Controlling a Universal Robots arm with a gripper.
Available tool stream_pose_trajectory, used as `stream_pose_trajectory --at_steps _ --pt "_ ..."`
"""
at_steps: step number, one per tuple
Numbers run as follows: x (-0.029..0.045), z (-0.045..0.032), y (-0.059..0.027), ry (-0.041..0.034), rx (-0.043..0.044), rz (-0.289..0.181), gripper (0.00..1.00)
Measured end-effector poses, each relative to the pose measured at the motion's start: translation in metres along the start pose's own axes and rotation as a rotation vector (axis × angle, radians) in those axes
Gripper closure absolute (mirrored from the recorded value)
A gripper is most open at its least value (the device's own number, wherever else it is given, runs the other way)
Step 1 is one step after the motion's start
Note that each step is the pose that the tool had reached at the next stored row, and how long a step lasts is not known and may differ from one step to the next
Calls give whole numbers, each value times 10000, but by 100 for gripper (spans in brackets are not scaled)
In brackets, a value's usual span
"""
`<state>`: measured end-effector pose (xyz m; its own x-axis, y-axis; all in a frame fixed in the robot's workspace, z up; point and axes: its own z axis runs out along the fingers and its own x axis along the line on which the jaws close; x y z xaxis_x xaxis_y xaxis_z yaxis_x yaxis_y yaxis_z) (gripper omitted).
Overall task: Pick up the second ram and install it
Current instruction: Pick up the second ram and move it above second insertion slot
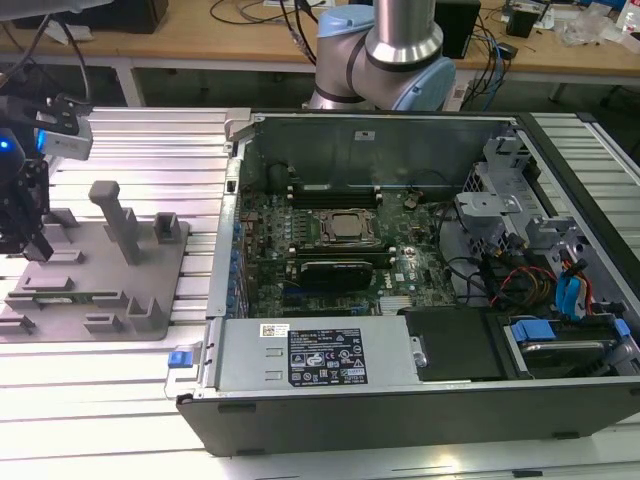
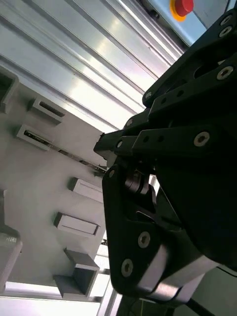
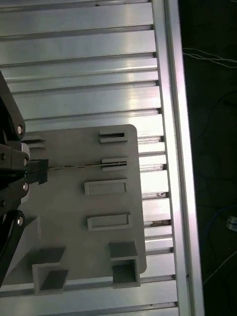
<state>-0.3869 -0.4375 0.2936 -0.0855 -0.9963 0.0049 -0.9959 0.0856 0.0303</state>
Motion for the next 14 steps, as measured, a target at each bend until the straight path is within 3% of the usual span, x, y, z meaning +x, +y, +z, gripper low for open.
stream_pose_trajectory --at_steps 5,14 --pt "-1 54 32 1 14 -2 92" --pt "-9 240 113 -3 95 -72 92"
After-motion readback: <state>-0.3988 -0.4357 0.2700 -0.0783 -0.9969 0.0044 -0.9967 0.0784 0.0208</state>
